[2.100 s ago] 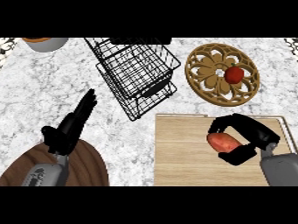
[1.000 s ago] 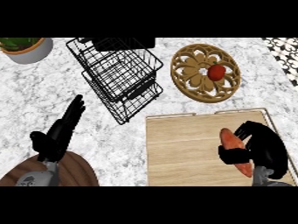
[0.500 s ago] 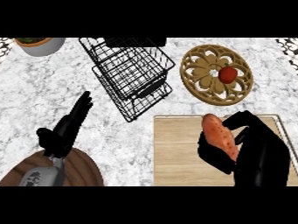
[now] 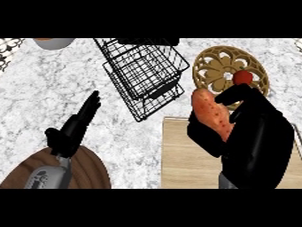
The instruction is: Pick the sweet potato from the tray and place it in the tiered basket
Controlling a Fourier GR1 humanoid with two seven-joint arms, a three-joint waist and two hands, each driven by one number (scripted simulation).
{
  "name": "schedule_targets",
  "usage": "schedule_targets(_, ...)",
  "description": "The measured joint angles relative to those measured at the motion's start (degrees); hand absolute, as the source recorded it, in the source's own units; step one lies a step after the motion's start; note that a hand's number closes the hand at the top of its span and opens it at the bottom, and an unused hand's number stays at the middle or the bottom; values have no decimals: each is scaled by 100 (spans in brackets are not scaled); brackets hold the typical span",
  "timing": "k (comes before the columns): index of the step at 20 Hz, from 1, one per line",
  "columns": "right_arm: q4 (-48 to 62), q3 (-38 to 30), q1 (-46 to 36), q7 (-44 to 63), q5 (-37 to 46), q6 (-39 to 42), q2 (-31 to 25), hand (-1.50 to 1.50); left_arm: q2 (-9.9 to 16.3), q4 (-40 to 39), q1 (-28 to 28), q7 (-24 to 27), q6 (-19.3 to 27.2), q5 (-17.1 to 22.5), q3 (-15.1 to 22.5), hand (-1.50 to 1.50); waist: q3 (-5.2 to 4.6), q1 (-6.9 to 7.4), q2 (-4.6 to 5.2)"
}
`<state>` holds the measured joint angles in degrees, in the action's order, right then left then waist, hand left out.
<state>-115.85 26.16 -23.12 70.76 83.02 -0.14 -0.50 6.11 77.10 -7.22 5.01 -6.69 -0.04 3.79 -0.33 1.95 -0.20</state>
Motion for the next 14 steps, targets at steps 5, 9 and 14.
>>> schedule_targets(5,698,-615,-1000,31,-370,99,4,150,-52,-21,-153,-49,-23,-24,67,0,5,156,46)
schedule_targets(9,1512,-1121,-1802,36,-704,108,7,150,-36,-45,-183,-31,-100,-7,86,0,9,264,75)
schedule_targets(14,2701,-1701,-2808,8,-1177,79,9,150,-116,-29,-285,-102,-90,-55,184,0,13,364,107)
